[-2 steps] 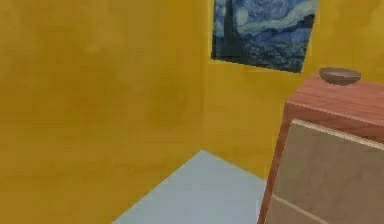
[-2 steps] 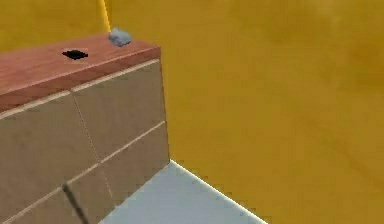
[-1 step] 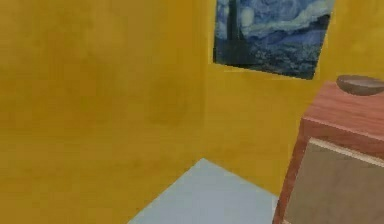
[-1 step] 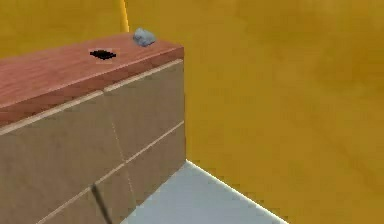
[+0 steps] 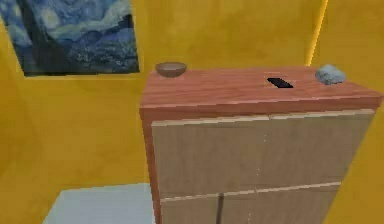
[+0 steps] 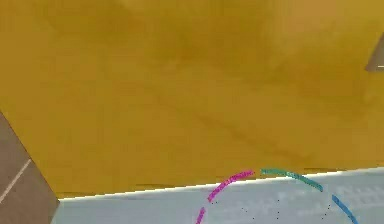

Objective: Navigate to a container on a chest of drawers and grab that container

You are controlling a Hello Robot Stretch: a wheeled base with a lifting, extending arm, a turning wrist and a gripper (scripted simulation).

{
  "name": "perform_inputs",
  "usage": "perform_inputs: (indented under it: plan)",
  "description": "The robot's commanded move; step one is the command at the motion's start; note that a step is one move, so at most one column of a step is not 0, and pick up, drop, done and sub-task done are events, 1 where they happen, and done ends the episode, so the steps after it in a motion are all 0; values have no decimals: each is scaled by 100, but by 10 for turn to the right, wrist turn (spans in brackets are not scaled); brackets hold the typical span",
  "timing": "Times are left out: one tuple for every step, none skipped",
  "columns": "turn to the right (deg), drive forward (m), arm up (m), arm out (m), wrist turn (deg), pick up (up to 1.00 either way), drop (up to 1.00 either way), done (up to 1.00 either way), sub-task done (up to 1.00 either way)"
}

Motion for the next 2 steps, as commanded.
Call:
perform_inputs:
  plan:
    - [360, 0, 0, 0, 0, 0, 0, 0, 0]
    - [0, 5, 0, 0, 0, 0, 0, 0, 0]
